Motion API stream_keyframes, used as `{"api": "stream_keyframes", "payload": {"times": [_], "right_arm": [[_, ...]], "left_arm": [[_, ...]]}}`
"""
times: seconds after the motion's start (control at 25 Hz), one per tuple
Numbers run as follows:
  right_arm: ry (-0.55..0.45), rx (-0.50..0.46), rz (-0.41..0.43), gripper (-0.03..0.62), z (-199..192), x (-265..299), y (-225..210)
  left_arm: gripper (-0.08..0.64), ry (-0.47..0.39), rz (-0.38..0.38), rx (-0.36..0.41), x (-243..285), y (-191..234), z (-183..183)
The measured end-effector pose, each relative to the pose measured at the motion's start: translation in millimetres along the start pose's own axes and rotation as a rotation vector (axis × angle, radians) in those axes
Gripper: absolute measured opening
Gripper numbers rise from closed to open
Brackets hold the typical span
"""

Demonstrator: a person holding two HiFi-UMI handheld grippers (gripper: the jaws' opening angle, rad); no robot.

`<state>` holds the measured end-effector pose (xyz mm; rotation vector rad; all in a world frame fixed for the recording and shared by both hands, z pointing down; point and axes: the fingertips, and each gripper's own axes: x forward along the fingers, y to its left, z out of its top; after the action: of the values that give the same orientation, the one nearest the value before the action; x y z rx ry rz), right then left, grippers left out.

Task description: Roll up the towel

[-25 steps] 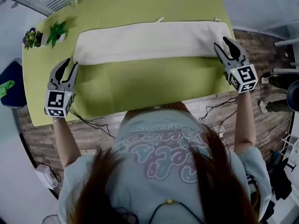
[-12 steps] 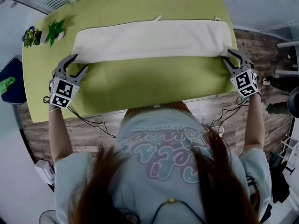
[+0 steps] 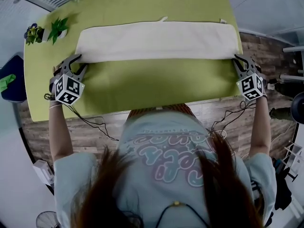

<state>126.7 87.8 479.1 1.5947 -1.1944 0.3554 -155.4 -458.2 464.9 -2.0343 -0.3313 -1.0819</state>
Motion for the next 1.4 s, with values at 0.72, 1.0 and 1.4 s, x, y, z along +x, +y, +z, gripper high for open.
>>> {"api": "stream_keyframes", "payload": {"times": [0.72,1.0,1.4], "right_arm": [[-0.082,0.219,-0.059,0.049,-6,-39,30],[-0.242,0.63,-0.151,0.218,-36,-89,-7],[-0.526,0.351,0.072,0.196,2,-48,-82]], "left_arm": [[0.033,0.008,0.213,-0.026,-27,-32,-19],[0.138,-0.287,0.374,-0.468,-84,-2,29],[0.138,-0.619,0.394,-0.705,-71,-42,253]]}}
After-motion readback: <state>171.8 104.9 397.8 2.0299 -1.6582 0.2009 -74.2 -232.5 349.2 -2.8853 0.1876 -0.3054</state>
